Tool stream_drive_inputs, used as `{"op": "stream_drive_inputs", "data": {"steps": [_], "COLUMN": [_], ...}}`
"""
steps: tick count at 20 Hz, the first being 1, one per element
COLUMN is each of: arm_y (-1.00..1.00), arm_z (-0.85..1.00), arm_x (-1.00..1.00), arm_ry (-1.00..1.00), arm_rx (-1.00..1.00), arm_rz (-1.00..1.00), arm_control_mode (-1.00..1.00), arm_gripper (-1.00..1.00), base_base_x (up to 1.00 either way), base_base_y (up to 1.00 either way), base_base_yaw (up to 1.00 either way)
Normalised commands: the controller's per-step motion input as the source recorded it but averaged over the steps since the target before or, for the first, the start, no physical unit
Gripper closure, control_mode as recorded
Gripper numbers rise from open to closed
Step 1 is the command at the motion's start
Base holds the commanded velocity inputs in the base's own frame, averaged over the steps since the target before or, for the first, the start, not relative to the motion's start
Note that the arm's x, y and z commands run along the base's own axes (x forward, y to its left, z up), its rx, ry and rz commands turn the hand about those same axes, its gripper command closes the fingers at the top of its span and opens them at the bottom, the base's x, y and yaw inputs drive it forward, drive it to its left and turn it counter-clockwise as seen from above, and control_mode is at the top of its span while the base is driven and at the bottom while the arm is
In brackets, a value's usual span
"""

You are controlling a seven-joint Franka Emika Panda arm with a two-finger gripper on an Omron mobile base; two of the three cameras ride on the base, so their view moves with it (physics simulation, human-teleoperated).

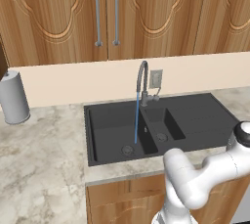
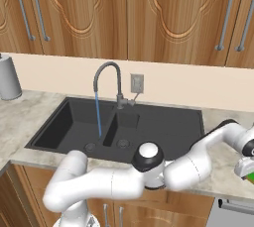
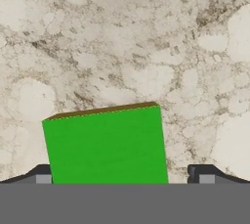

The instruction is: Soak the sponge with water for a few seconds and then drop it inside the sink.

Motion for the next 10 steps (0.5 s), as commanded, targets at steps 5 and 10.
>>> {"op": "stream_drive_inputs", "data": {"steps": [5, 10], "arm_y": [0.0, 0.0], "arm_z": [-0.69, -0.2], "arm_x": [0.0, 0.0], "arm_ry": [0.1, 0.07], "arm_rx": [0.2, 0.08], "arm_rz": [0.0, 0.0], "arm_control_mode": [-1.0, -1.0], "arm_gripper": [1.0, 1.0], "base_base_x": [0.0, 0.0], "base_base_y": [0.0, 0.0], "base_base_yaw": [0.0, 0.0]}}
